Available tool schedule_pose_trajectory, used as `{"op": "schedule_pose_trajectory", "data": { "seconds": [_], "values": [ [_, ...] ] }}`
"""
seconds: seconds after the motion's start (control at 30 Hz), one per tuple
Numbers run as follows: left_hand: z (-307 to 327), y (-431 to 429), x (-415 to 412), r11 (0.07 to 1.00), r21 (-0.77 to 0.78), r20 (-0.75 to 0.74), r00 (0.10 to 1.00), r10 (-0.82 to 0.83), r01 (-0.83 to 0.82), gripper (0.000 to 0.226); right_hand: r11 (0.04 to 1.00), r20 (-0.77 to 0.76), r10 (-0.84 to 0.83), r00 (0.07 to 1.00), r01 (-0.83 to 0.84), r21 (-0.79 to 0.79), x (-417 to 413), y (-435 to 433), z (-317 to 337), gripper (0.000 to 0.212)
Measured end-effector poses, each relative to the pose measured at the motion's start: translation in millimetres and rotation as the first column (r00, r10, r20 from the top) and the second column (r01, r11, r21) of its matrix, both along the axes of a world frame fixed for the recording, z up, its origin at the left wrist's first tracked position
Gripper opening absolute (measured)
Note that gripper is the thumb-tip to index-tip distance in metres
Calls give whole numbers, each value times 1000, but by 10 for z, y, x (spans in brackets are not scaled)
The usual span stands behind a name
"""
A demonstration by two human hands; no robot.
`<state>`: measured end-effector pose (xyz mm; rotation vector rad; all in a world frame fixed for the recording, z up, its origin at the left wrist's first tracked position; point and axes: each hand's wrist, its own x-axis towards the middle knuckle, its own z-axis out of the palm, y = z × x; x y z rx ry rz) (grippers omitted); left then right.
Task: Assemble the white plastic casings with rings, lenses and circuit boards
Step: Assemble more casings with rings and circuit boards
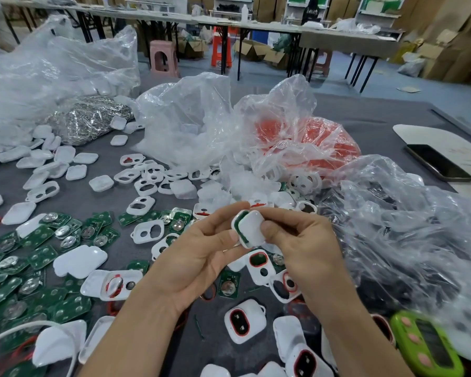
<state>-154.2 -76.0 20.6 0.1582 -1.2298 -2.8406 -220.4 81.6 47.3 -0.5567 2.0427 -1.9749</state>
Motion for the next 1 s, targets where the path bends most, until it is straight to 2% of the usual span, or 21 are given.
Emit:
{"op": "schedule_pose_trajectory", "data": {
  "seconds": [0.2,0.33,0.5,0.6,0.7,0.8,0.9,1.0],
  "values": [
    [-17,51,-13,1000,-27,5,1000,16,-16,42,980,-73,-187,980,191,48,70,-52,-68,21],
    [-8,82,-14,999,-25,4,999,38,-38,41,950,-116,-289,950,299,85,113,-100,-98,24],
    [-9,93,-7,998,32,-17,999,46,-45,40,961,-35,-262,964,264,84,131,-126,-114,17],
    [-28,79,0,999,26,-47,998,45,-44,40,986,121,-168,978,164,43,106,-115,-79,16],
    [-34,70,2,997,-66,-107,993,39,-46,41,997,284,-54,957,67,-36,76,-89,-54,12],
    [-19,86,7,954,-262,-158,982,104,-144,44,995,358,-11,934,44,-86,53,-79,-31,13],
    [15,122,18,860,-440,-177,964,200,-259,46,992,357,-32,933,73,-101,32,-64,-11,18],
    [13,170,38,830,-491,-120,964,236,-264,41,992,276,-94,956,113,-55,10,-33,-41,13]
  ]
}}
